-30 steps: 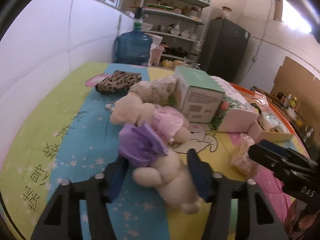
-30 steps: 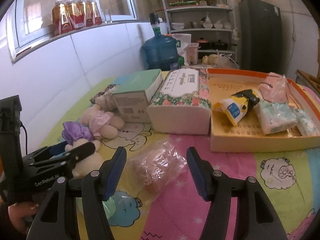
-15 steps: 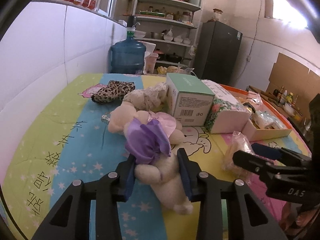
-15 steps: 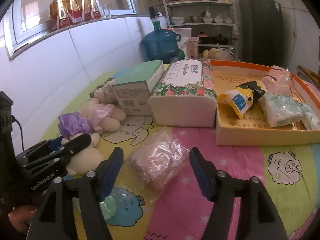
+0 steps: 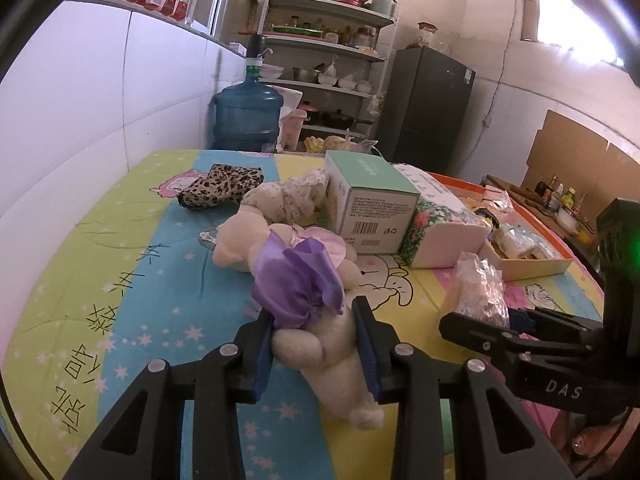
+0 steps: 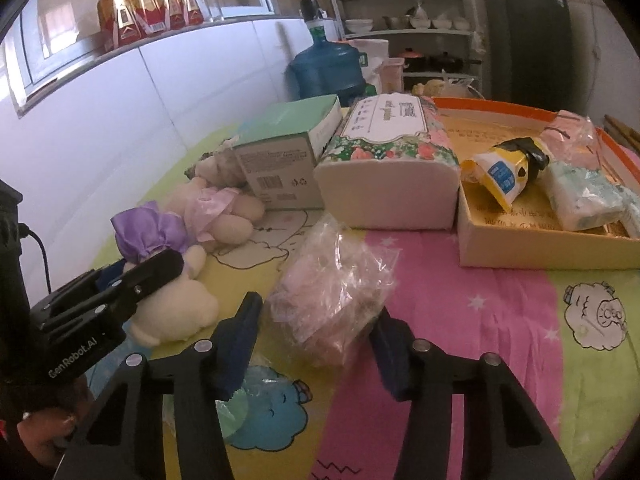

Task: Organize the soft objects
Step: 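Lift the purple-bow plush toy with left gripper while right grasps the clear plastic bag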

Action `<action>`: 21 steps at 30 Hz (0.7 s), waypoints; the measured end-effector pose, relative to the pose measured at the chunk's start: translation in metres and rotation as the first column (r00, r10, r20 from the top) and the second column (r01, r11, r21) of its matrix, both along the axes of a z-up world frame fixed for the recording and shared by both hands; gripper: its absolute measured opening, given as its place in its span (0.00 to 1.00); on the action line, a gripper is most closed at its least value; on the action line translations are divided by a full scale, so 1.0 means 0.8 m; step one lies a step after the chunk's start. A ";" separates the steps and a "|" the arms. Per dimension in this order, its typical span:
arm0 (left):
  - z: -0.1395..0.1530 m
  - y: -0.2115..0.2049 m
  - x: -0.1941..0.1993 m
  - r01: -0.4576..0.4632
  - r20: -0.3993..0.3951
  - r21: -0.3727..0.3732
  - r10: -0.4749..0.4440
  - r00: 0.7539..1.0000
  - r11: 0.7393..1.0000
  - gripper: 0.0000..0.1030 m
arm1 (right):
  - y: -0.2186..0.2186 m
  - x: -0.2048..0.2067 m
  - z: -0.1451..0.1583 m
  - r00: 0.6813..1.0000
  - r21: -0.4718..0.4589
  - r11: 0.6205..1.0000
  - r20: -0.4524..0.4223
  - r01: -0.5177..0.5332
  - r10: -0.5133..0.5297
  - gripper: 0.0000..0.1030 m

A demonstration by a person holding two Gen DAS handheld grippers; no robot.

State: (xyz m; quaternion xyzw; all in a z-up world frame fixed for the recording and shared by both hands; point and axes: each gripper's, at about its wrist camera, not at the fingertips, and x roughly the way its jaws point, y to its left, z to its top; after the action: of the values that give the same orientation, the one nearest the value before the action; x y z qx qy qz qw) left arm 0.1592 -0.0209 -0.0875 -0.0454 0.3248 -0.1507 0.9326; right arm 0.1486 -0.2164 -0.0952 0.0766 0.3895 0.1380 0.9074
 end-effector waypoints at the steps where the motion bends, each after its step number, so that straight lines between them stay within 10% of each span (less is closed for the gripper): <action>1: 0.001 0.000 0.000 0.001 0.002 -0.001 -0.001 1.000 1.000 0.36 | -0.001 -0.001 0.001 1.000 0.004 1.000 0.004 0.003 -0.003 0.51; 21: 0.043 -0.010 -0.025 0.018 0.095 0.005 -0.018 0.995 1.000 0.36 | -0.019 -0.016 0.040 0.994 0.005 0.999 0.104 0.040 -0.040 0.51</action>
State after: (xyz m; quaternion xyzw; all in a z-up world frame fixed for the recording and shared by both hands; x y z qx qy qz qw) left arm 0.1389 -0.0287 -0.0533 -0.0332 0.2809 -0.1603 0.9457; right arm 0.1354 -0.2312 -0.0636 0.0786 0.3397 0.1243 0.9290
